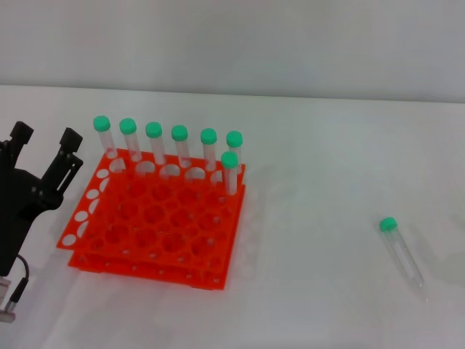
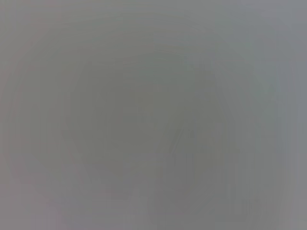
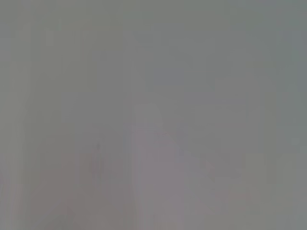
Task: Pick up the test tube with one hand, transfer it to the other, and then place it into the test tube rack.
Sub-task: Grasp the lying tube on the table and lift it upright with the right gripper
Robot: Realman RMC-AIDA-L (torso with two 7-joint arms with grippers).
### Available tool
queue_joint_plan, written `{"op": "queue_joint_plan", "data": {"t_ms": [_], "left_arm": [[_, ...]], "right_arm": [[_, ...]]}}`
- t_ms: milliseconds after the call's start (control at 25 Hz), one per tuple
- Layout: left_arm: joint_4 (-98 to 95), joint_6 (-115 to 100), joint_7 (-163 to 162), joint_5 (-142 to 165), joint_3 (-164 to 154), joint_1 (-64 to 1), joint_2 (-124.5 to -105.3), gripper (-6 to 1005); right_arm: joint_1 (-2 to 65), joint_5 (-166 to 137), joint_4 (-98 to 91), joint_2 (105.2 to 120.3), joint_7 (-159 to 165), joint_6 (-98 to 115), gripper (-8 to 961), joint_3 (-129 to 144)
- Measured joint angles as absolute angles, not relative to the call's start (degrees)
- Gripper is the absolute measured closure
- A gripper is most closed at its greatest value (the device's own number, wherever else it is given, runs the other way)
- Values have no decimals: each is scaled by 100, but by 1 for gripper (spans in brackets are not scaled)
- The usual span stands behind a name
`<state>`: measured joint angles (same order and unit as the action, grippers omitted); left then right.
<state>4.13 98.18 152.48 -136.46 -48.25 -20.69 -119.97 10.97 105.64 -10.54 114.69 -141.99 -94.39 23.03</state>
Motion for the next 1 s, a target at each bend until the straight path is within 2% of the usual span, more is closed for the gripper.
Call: {"op": "queue_joint_plan", "data": {"t_ms": [280, 600, 1000], "left_arm": [[394, 9805, 15252, -13662, -4825, -2061, -11997, 135], [386, 9782, 15252, -13666, -4825, -2125, -11990, 135], [443, 9698, 15167, -13676, -4825, -2064, -11988, 136]], "right_arm": [[991, 10280, -1717, 11470, -13460, -9493, 230, 2373], [1009, 9479, -3552, 11464, -11446, -9454, 229, 2380], [1146, 7872, -7480, 11469, -7742, -9416, 228, 3261]]}}
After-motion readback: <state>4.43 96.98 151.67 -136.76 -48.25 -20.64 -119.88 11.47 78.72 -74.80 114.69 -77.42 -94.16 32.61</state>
